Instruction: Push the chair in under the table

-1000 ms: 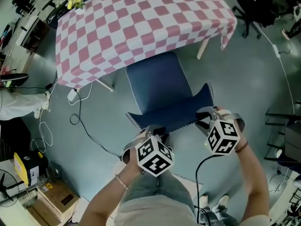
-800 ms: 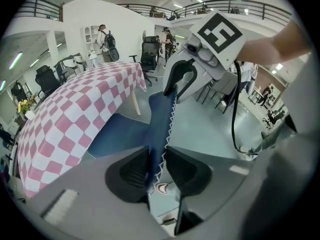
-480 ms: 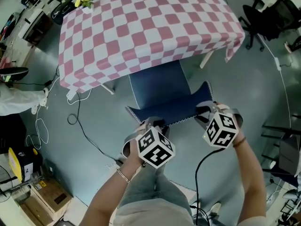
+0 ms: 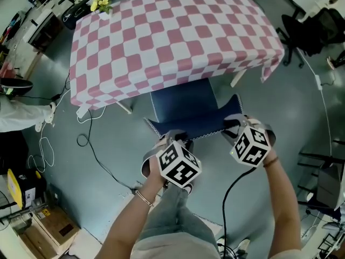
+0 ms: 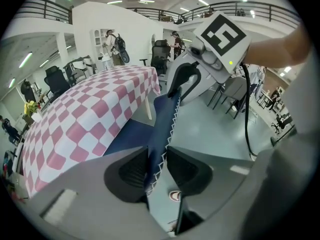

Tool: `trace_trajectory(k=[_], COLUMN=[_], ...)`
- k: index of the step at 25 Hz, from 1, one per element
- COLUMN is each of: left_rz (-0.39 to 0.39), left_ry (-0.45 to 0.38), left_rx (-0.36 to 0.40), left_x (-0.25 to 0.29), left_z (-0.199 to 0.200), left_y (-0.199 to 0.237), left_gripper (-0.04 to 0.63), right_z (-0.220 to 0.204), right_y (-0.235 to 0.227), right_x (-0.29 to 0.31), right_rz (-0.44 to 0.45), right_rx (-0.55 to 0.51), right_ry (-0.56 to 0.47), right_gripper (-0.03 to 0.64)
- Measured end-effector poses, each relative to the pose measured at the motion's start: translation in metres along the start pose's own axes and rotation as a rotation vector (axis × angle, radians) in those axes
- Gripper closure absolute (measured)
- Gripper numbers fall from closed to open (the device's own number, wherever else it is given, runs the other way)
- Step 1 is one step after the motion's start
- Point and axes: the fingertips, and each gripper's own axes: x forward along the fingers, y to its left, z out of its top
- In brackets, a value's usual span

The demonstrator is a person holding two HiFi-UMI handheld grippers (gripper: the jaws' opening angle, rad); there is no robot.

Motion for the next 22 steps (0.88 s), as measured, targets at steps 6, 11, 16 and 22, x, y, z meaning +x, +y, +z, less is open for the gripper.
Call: trace_trajectory(k=[6, 11, 16, 22], left_rz=[0.057, 0.063, 0.077, 0.055], left_ry=[-0.015, -0.019, -0.034, -0.023], left_rx=[0.026, 0.037, 0.043, 0.046], left_x=[0.011, 0.02, 0.024, 0.029], left_z=[0.017, 0.031, 0.039, 0.043], left_y=[0.039, 0.064, 0.077, 0.082], left_gripper=[0.477, 0.477, 0.477, 0.476], right_z=[0.01, 0.017, 0.02, 0.018], right_y=[-0.037, -0.064, -0.079, -0.088], right_x=[0.013, 0.021, 0.026, 0.033], right_rz=[-0.042, -0.044, -0.064, -0.047], right_rx=[0.01, 0.003, -0.009, -0.023], right_ry=[0.012, 0.031, 0.035, 0.055], right_gripper=[0.491, 0.491, 0.49, 0.489])
